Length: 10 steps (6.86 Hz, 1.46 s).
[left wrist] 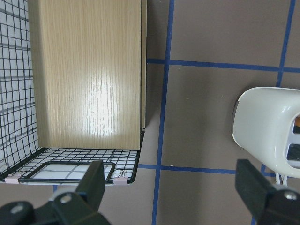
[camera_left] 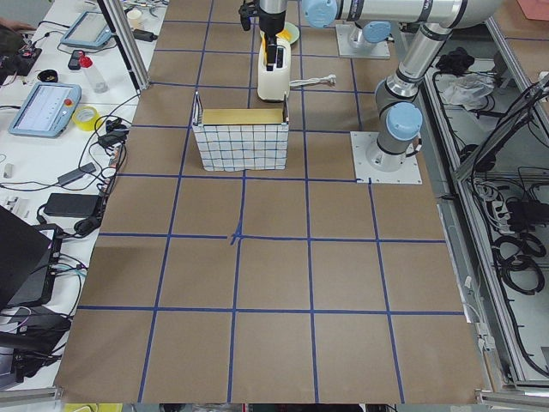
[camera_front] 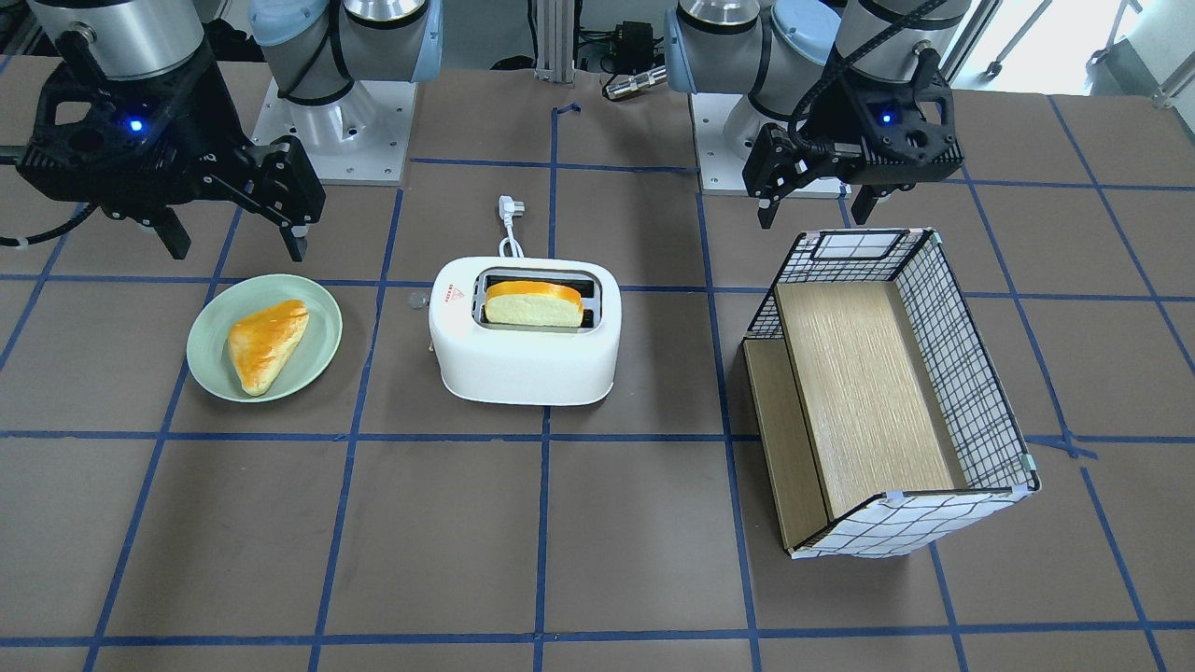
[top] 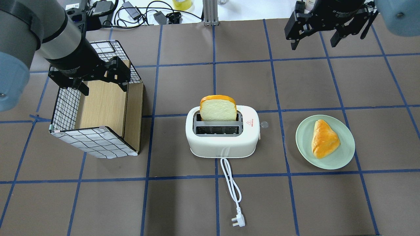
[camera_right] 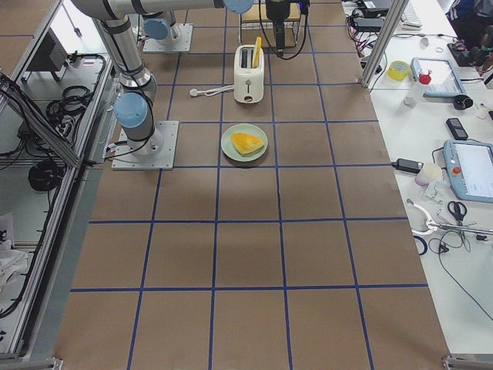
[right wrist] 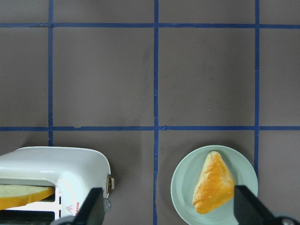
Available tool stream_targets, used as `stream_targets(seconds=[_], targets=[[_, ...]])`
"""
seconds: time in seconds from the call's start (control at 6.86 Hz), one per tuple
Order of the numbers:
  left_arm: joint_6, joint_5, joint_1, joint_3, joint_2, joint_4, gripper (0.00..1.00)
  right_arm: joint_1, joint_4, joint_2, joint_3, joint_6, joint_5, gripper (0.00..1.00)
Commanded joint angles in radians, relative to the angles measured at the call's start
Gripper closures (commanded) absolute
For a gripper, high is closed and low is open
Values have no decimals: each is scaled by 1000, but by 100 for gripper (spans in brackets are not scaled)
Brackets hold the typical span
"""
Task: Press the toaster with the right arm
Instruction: 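Move the right gripper down toward the toaster's side lever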
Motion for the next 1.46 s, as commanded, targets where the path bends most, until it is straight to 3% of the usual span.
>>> stream_targets(seconds=[0.0, 0.15, 0.29, 0.58, 1.02, 1.17, 1.31], targets=[[0, 0, 0, 0, 0, 0, 0, 1, 14, 0, 0, -2, 2, 14], [0, 0, 0, 0, 0, 0, 0, 1, 40, 0, 0, -5, 14, 65], [0, 0, 0, 0, 0, 0, 0, -1, 101, 5, 3, -5, 159, 100], [0, 0, 0, 0, 0, 0, 0, -34, 160, 12, 32, -85, 298, 100], [0, -2, 0, 0, 0, 0, 0, -83, 121, 12, 243, -270, 450, 100], [0, 0, 0, 0, 0, 0, 0, -126, 121, 23, 294, -308, 579, 100], [0, 0, 0, 0, 0, 0, 0, -184, 133, 43, 336, -314, 606, 100]])
